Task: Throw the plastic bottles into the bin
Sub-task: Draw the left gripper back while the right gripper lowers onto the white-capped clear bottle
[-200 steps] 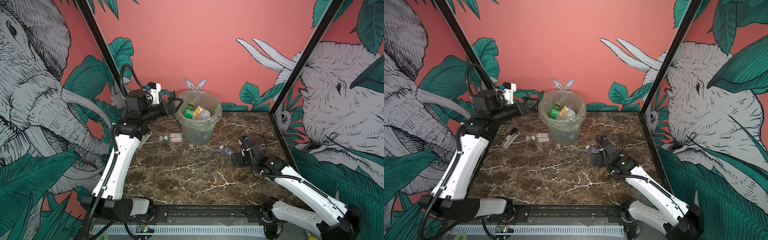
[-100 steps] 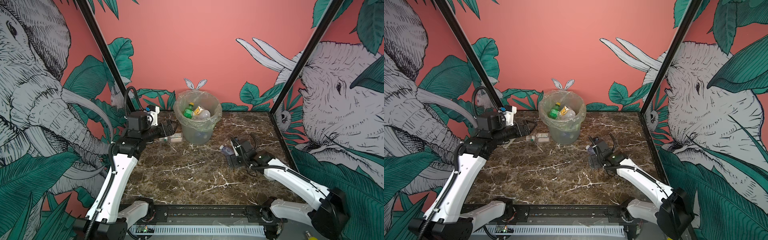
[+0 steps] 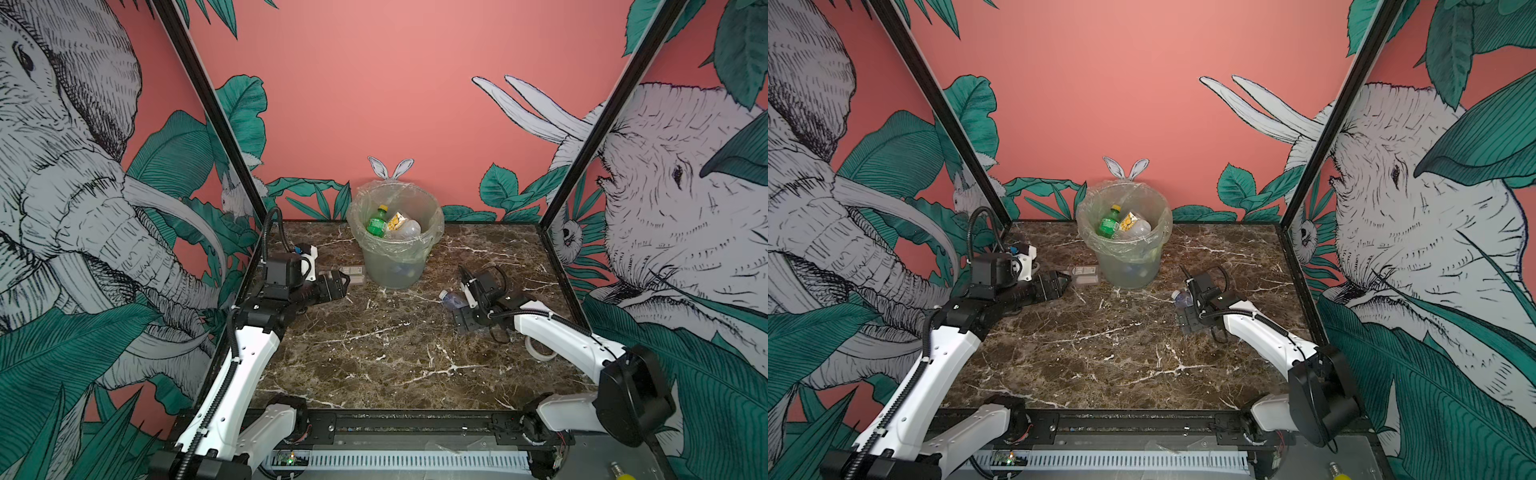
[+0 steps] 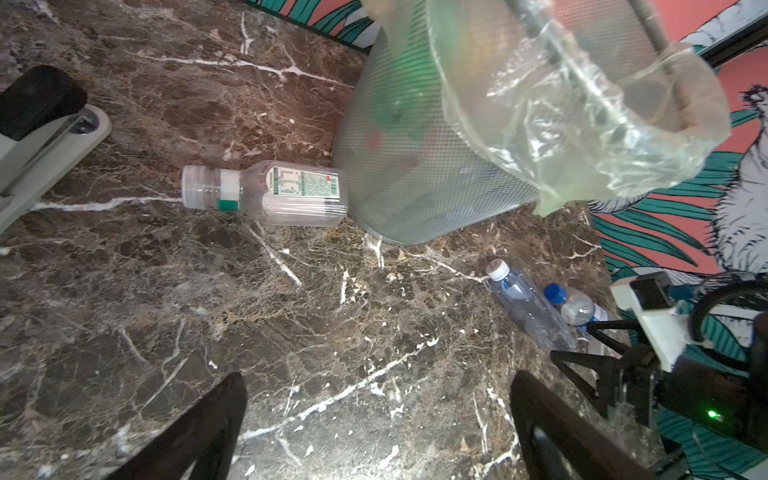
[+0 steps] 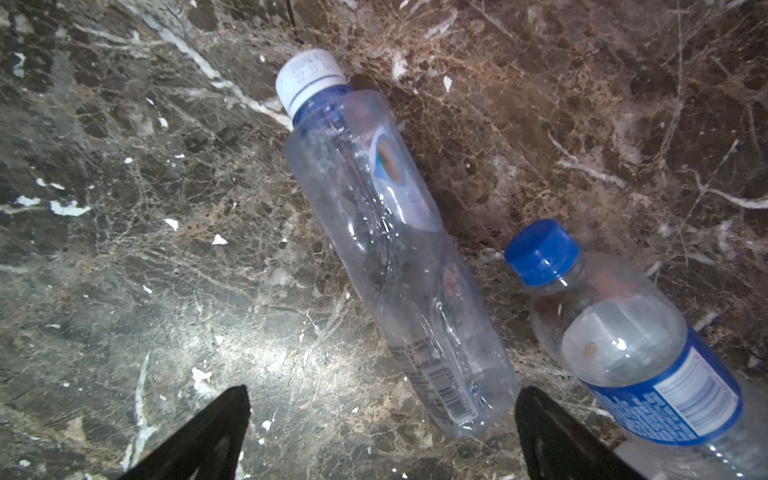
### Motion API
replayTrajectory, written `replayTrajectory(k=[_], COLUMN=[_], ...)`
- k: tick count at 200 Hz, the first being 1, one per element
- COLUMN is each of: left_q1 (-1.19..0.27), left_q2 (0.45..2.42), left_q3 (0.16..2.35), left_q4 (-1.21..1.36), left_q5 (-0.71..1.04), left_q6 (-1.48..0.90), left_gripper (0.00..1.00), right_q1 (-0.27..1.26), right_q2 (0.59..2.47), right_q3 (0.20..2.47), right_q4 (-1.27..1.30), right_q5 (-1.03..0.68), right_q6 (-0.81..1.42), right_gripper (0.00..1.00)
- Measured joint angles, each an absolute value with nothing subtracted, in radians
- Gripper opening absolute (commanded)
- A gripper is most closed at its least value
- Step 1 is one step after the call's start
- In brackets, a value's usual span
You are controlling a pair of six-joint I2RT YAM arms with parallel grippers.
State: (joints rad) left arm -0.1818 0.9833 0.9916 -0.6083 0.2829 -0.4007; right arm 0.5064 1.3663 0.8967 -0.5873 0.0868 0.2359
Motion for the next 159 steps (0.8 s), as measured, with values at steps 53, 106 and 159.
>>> replayTrajectory(k=[53, 106, 159], left_q1=[-0.179, -0.177, -0.176], left_q2=[0.915, 0.891, 0.94], left_q3=[0.926, 0.876, 0.89], left_q4=[-0.607, -0.607, -0.609], left_q5=[0.22, 0.184, 0.189], left_q6=[-0.395, -0.401, -0.395], left_gripper=[0.99, 0.99, 0.99], right_q1=[0.472, 0.468, 0.467], right_q2=[1.437, 1.456, 1.456], right_q3=[0.903, 0.889, 0.879], right_q4=[-0.558, -0.528, -0.51], right_q5=[0.039, 0.044, 0.049], right_q6=[0.218, 0.194, 0.207], right_gripper=[0.99, 0.99, 0.99])
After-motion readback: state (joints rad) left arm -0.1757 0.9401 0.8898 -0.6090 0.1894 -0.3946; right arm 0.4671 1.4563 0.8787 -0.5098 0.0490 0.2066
